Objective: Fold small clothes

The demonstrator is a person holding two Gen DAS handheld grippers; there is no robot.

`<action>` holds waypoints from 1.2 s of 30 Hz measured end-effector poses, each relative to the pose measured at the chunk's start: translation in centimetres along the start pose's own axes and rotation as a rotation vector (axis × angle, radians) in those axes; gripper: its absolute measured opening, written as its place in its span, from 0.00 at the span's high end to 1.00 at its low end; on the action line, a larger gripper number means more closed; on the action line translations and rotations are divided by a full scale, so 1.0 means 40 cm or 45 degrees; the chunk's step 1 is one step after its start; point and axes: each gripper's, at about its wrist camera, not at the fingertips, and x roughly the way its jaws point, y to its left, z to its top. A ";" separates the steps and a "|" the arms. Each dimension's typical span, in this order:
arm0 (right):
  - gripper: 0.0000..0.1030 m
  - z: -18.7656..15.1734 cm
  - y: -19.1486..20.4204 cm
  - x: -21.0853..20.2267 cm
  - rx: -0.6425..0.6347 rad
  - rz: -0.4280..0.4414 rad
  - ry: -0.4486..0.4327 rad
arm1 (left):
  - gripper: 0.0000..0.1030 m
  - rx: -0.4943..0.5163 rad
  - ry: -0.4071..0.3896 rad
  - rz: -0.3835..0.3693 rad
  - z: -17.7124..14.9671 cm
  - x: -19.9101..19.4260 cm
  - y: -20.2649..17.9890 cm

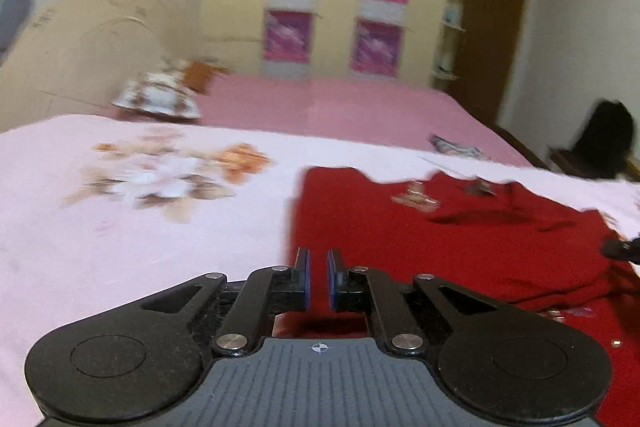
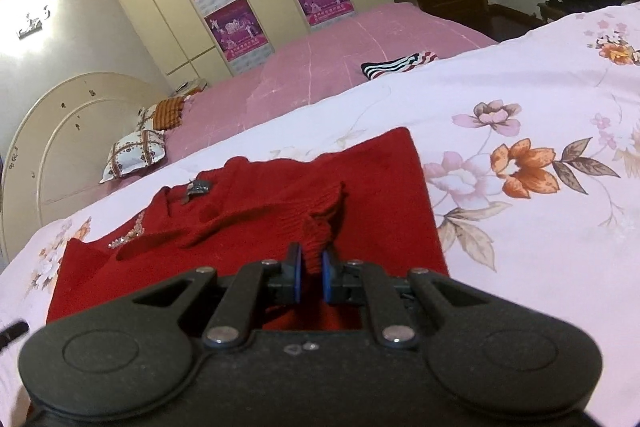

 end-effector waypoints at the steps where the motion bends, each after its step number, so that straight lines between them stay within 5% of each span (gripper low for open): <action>1: 0.90 0.000 -0.002 -0.002 -0.003 -0.001 -0.002 | 0.94 -0.005 0.028 -0.031 0.004 0.026 -0.007; 4: 0.90 0.006 -0.003 -0.016 -0.021 -0.007 -0.028 | 0.94 -0.005 0.129 -0.018 -0.008 0.108 -0.014; 7: 0.90 0.014 -0.007 -0.041 -0.046 -0.036 -0.095 | 0.94 0.036 0.119 -0.005 -0.021 0.124 -0.021; 13: 0.90 0.000 -0.046 -0.002 -0.037 -0.093 0.015 | 0.94 0.061 0.126 -0.019 0.020 0.110 -0.027; 17: 0.74 0.018 -0.034 -0.052 -0.079 -0.070 -0.106 | 0.94 0.042 0.065 -0.006 0.071 0.123 -0.011; 20: 0.65 0.047 -0.015 -0.027 -0.121 -0.061 -0.098 | 0.94 0.034 0.063 0.014 0.097 0.163 -0.008; 25: 0.77 0.060 0.029 0.040 -0.257 -0.049 -0.037 | 0.94 0.056 0.141 0.014 0.095 0.248 -0.025; 29: 0.79 0.026 0.088 0.108 -0.533 -0.250 0.077 | 0.94 0.087 0.150 0.083 0.078 0.273 -0.041; 36: 0.77 0.023 0.108 0.111 -0.588 -0.302 0.093 | 0.94 0.184 0.140 0.134 0.080 0.263 -0.072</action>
